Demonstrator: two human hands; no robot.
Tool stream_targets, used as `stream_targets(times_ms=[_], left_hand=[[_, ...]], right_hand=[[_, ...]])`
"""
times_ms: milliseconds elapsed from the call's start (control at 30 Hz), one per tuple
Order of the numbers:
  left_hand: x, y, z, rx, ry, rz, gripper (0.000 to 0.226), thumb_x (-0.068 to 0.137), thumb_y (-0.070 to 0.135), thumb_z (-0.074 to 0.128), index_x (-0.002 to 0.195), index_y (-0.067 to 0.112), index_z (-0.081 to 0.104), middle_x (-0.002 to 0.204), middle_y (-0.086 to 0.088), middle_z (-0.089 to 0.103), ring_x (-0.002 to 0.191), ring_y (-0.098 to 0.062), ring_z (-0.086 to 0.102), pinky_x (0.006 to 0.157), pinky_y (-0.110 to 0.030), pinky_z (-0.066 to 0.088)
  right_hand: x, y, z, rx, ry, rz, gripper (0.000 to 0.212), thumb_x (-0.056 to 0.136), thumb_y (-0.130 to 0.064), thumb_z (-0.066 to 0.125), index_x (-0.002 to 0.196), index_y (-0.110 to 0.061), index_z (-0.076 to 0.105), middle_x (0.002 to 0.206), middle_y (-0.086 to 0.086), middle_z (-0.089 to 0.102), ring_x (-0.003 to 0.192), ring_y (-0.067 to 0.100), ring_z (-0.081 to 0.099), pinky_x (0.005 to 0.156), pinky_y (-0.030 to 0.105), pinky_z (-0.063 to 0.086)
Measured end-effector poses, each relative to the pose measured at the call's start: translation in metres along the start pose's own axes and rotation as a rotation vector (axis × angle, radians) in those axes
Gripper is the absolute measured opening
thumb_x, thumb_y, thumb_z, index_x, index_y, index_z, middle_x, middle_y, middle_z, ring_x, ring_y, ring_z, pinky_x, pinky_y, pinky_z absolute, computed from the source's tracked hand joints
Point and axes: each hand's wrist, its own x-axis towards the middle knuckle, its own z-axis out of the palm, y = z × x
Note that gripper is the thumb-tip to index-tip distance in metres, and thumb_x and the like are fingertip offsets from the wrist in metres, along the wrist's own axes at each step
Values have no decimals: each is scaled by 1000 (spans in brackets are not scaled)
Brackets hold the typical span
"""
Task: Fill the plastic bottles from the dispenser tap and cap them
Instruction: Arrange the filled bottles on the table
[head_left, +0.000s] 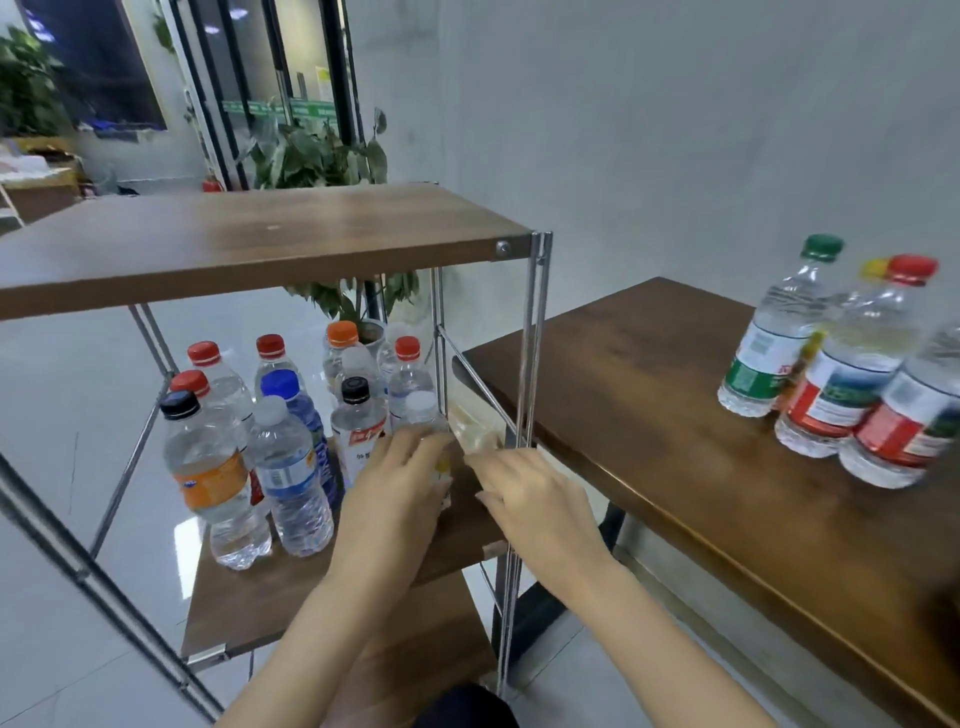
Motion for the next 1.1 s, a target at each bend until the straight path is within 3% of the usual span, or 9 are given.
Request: stream_targets(times_ms=[300,500,600,700,833,967,1100], left_hand=[[51,101,14,-186,35,244,34,80,14,80,111,19,69,113,7,67,100,-18,63,70,-28,52],[110,161,38,-283,18,342,28,90,22,70,118,22,66,119,10,63,107,-17,57,77,-35,54],[148,190,49,-310,-30,383,32,97,26,60,129,24,59,130,8,57,118,-15,51,87,-33,47],[191,218,64,-282,-82,442,38,98,25,57,136,22,52,135,5,53,121,-19,46,87,-35,46],[240,245,84,-278,-137,511,48,96,23,60,142,19,46,136,-2,50,122,-25,45,87,-37,44],[275,269,105,-241,-220,524,64,95,27,62,151,22,33,147,-3,40,128,-27,41,93,-40,46],[291,279,128,-225,-308,515,69,96,29,61,154,28,24,151,-1,36,129,-28,41,92,-41,44]], right_hand=[[-35,72,-114,-298,185,178,38,82,-24,78,118,-22,68,109,-8,70,102,14,64,69,21,54],[-33,133,-173,-291,249,485,40,95,-26,63,134,-23,57,132,-4,60,124,16,52,83,24,44],[-23,154,-191,-319,314,538,43,96,-20,61,139,-19,53,137,1,56,127,21,47,90,33,47],[-8,172,-203,-395,330,600,50,95,-20,61,143,-20,45,143,2,47,129,26,42,90,41,50],[12,193,-208,-506,340,690,56,96,-21,61,146,-22,37,150,6,35,132,28,37,85,39,52],[26,216,-202,-499,363,722,67,92,-16,65,148,-23,29,156,14,21,136,36,28,94,44,49],[32,235,-192,-451,367,788,78,90,-14,69,150,-24,20,156,19,16,132,39,36,95,45,49]])
